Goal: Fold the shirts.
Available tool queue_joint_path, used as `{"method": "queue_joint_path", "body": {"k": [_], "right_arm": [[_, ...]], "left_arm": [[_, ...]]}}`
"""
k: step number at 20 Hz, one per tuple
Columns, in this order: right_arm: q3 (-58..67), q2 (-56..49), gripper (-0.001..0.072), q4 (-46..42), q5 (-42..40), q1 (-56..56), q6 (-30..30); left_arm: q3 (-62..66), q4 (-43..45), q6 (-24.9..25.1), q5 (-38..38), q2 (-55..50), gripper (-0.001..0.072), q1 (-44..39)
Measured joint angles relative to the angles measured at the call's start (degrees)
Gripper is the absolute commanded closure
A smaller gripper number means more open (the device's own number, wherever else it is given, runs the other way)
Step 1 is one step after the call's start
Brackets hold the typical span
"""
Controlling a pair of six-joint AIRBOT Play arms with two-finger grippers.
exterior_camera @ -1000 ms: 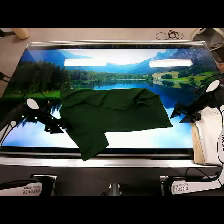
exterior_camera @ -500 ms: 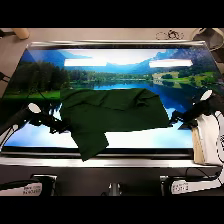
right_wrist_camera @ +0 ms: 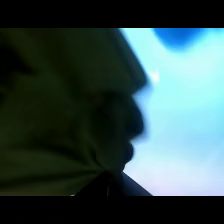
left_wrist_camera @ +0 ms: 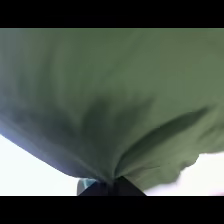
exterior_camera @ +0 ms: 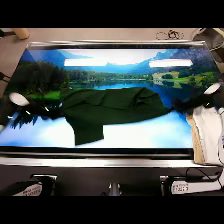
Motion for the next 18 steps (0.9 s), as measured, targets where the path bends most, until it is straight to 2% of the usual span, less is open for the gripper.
{"method": "queue_joint_path", "body": {"k": [3, 6, 8, 10, 13, 18], "right_arm": [[13.0, 12.8, 0.0691, 2.2, -1.0, -0.1, -0.8], [22.2, 28.6, 0.069, 2.7, -6.6, -0.1, -1.2], [25.0, 37.9, 0.069, 0.4, -10.0, -0.1, -0.5], [26.5, 44.5, 0.0691, -3.1, -11.7, -0.1, 2.0], [27.4, 48.7, 0.0691, -7.7, -10.4, -0.1, 4.0], [27.9, 46.6, 0.0691, -11.5, -4.2, -0.1, 5.2]], "left_arm": [[21.0, 3.0, 0.1, 1.4, 9.6, 0.0675, 0.6], [41.5, 5.7, 0.1, 7.7, 18.0, 0.0676, 0.8], [49.5, 7.2, -1.0, 11.7, 23.3, 0.0676, 0.9], [53.1, 9.5, -3.6, 12.1, 26.9, 0.0676, 1.0], [54.8, 14.9, -7.1, 6.9, 28.9, 0.0676, 1.0], [55.0, 19.0, -8.1, -0.9, 25.7, 0.0676, 1.0]]}}
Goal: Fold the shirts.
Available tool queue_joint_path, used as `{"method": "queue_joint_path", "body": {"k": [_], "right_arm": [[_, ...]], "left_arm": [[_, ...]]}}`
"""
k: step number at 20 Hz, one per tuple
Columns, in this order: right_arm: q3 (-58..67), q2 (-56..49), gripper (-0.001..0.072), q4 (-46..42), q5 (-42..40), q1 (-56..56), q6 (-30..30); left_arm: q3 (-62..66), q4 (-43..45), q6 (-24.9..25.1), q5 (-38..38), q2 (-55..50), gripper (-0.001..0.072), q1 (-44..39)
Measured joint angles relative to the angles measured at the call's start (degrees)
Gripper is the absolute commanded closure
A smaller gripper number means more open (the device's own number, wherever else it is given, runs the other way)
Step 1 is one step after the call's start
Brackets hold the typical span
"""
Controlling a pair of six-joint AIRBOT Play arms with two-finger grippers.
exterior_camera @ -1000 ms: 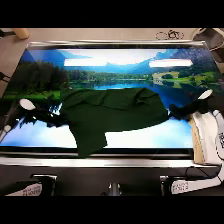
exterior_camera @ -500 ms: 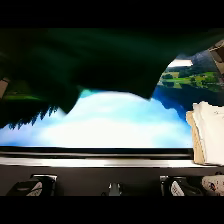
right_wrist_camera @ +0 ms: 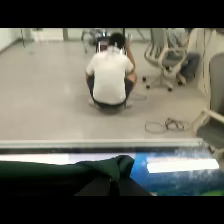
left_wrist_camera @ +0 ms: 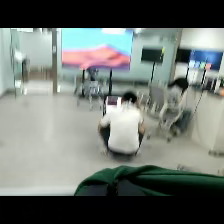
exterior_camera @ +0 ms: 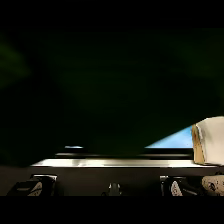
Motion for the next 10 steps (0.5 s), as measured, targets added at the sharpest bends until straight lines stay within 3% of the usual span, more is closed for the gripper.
{"method": "queue_joint_path", "body": {"k": [6, 10], "right_arm": [[-1.3, -20.2, 0.0692, -1.2, 17.1, 0.3, -0.4], [-3.1, -39.3, 0.0691, -5.4, 17.2, 5.0, -0.4]], "left_arm": [[-9.3, 0.5, 2.0, -9.7, -15.1, 0.0676, 0.0], [-19.1, -1.7, 4.5, -6.8, -29.1, 0.0675, 0.0]]}}
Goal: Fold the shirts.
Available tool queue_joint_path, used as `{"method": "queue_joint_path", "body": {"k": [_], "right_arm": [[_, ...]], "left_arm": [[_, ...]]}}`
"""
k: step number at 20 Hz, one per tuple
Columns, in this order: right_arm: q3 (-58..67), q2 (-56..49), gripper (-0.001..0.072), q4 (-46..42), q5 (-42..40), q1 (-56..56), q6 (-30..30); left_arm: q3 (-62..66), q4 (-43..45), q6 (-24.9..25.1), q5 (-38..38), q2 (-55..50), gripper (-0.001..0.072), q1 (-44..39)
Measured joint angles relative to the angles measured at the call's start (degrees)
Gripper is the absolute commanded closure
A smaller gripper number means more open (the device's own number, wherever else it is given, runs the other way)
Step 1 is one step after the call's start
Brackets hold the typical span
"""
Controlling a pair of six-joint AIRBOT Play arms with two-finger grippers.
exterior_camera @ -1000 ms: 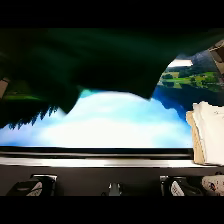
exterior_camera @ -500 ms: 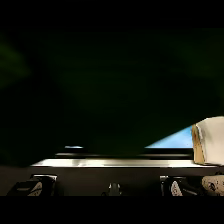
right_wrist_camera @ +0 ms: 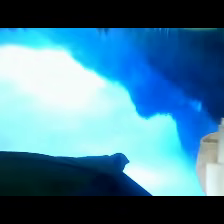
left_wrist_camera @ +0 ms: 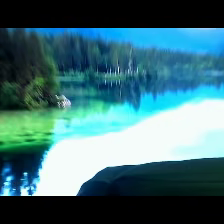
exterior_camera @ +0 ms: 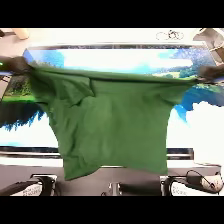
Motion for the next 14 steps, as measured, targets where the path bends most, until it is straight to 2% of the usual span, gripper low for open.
{"method": "queue_joint_path", "body": {"k": [4, 9, 12, 14], "right_arm": [[-0.4, -14.8, 0.0691, -3.5, -11.4, 5.5, 2.7], [-0.4, -22.7, 0.069, -2.6, -27.8, 7.6, 9.2], [0.3, -23.4, 0.0691, -2.4, -25.4, 8.0, 9.9], [-0.4, -23.3, 0.0692, -2.1, -16.1, 8.1, 9.6]], "left_arm": [[-3.4, -7.1, 1.9, 8.5, -14.7, 0.0675, 0.0], [-4.2, -13.7, 4.2, 19.2, -26.0, 0.0675, -0.3], [-3.4, -14.3, 6.3, 19.5, -27.3, 0.0675, 0.3], [-3.1, -10.4, 5.9, 13.6, -27.2, 0.0675, 0.8]]}}
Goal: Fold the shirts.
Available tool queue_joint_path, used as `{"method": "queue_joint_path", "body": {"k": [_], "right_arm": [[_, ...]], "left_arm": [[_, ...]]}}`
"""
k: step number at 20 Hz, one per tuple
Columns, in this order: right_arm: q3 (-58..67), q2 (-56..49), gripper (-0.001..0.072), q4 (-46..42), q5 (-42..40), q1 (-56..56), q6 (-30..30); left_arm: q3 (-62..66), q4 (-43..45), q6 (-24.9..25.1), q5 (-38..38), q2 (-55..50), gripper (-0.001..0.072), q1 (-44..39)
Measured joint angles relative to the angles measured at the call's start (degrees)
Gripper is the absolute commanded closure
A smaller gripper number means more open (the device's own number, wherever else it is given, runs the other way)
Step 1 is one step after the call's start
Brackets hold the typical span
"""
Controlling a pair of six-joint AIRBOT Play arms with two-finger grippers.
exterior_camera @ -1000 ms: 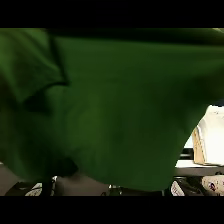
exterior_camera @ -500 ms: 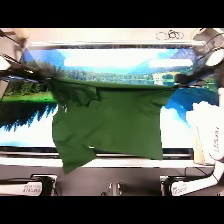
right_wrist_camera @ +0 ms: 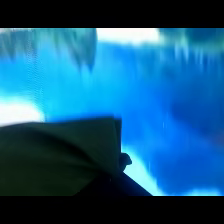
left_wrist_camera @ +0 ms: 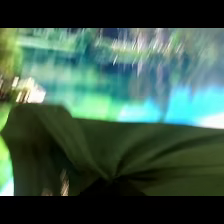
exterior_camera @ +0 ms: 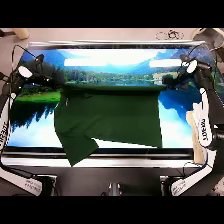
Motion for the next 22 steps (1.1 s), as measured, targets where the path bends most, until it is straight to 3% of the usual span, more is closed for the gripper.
{"method": "queue_joint_path", "body": {"k": [2, 3, 4, 5, 10, 13, 18, 22], "right_arm": [[-3.3, 0.0, 0.069, 1.3, 7.5, 0.3, -0.1], [-5.6, 0.0, 0.0596, 2.0, 9.4, 0.7, -0.2], [-7.4, 0.0, 0.0277, 2.7, 10.1, 1.2, -0.2], [-8.8, 0.0, 0.0182, 3.4, 10.3, 1.6, -0.1], [-9.9, 4.8, 0.0216, 5.2, 16.6, -0.8, -0.2], [-15.8, 10.6, 0.0217, 4.9, 19.5, -4.2, -1.2], [-29.6, 18.8, 0.0217, 5.4, 16.7, -6.2, -3.1], [-32.8, 20.7, 0.0209, 6.0, 16.1, -6.5, -3.7]], "left_arm": [[-1.0, 5.0, -2.6, -6.2, -0.3, 0.067, 0.1], [-1.9, 7.2, -3.7, -8.2, -0.7, 0.0543, 0.2], [-2.5, 8.4, -4.5, -9.9, -1.2, 0.0243, 0.2], [-2.8, 8.7, -5.3, -11.0, -1.4, 0.0183, 0.3], [-3.5, 8.1, -5.9, -19.0, 2.3, 0.0204, 3.1], [-14.6, 8.0, -5.5, -21.3, 10.5, 0.0204, 5.1], [-46.4, 3.7, -3.2, -15.5, 28.9, 0.0204, 6.2], [-59.3, -1.1, -2.4, -9.9, 35.0, 0.0205, 5.4]]}}
